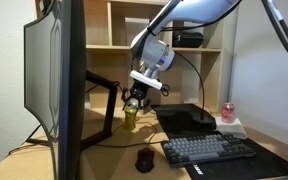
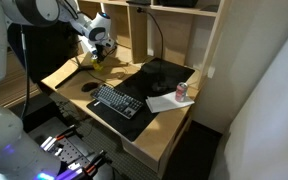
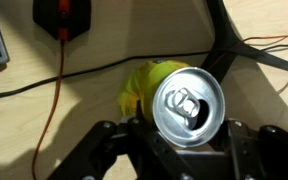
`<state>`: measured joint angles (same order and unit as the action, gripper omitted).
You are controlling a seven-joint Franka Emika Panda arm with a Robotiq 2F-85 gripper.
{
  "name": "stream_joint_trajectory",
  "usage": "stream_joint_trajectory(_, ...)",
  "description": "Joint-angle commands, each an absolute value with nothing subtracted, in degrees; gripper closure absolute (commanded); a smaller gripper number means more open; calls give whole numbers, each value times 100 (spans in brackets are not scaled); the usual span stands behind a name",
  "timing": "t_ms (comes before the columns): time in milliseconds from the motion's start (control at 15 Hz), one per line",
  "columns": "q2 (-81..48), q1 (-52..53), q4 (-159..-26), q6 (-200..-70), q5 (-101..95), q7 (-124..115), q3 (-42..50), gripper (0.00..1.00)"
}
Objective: Move the yellow soda can to the left side of the desk
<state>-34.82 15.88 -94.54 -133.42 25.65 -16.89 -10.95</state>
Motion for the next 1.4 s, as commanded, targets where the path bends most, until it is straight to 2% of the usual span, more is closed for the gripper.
stream_joint_trajectory(0,-3547,1558,-9375,-13361,2501,-1776,-1162,41)
stream_joint_trajectory(67,-3564,1562,-9344,-13363,2501,-1789,-1161,41)
stream_joint_trajectory(133,-3564,1559,-9330,-13363,2500,-1791,-1154,66)
stream_joint_trajectory(867,-4150,1644,-8966,-14003,2486,-1817,-1243,66)
stream_joint_trajectory(933,-4112,1600,-9052,-13819,2443,-1823,-1231,41)
stream_joint_trajectory(1067,-4123,1611,-9021,-13928,2440,-1825,-1243,41)
stream_joint_trajectory(1133,-4122,1616,-9009,-13934,2440,-1825,-1245,66)
stream_joint_trajectory(1333,-4053,1706,-9068,-13802,2313,-2276,-1109,66)
